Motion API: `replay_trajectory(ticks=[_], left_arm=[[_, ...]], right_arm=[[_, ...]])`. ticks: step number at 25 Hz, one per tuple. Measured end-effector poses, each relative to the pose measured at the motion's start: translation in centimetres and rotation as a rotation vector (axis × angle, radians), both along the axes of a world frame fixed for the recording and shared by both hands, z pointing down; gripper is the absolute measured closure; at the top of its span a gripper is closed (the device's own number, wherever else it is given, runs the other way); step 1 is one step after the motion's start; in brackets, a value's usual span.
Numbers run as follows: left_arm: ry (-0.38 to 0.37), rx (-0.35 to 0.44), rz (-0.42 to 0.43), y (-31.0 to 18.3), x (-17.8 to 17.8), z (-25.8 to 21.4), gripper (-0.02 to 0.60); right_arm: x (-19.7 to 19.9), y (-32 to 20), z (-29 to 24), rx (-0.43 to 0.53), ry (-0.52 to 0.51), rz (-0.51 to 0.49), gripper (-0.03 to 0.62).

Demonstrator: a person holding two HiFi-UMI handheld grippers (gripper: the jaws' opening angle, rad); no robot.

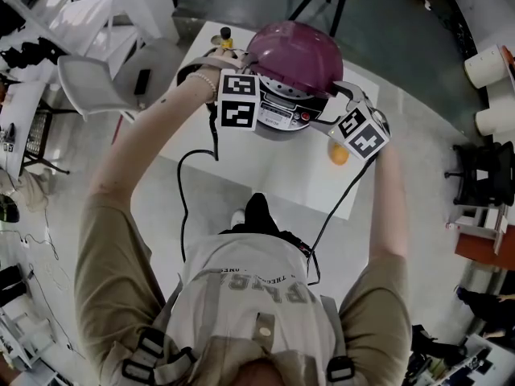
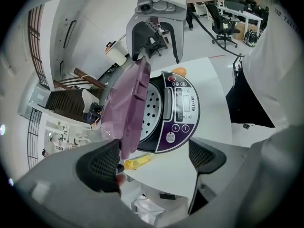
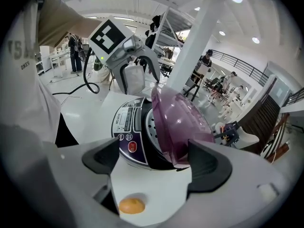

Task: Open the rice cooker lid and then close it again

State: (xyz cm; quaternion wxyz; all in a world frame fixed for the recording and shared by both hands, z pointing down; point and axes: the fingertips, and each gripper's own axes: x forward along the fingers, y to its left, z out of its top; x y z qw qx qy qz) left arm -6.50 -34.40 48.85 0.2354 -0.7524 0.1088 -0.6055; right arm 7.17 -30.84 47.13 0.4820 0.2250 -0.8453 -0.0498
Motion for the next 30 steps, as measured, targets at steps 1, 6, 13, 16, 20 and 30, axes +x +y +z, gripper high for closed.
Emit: replay_trajectory(ticks=[1, 6, 13, 16, 20, 30], left_arm=[[-0.003, -0.003, 0.001, 0.1, 0.0, 0.2, 0.114], [-0.016, -0.019, 0.002, 0.5, -0.1, 1.2, 0.114], [-0.028, -0.041, 0.004, 1.2, -0.3, 2.6, 0.114], [-0.032, -0.05, 0.005, 1.4, -0.2, 3.0, 0.114], [-0.038, -0.061, 0.006, 1.5, -0.5, 3.6, 0.114], [-0.058, -0.086, 0.012, 2.1, -0.6, 4.9, 0.114]], right_arm=[[0.0, 0.1, 0.2, -0.004, 0.003, -0.002, 0.151], [0.0, 0.5, 1.1, -0.023, 0.011, -0.008, 0.151], [-0.1, 1.1, 2.4, -0.051, 0.022, -0.02, 0.151], [0.0, 1.3, 2.8, -0.064, 0.025, -0.025, 0.151], [-0.1, 1.5, 3.3, -0.079, 0.038, -0.034, 0.151], [0.0, 2.1, 4.6, -0.1, 0.064, -0.05, 0.151]])
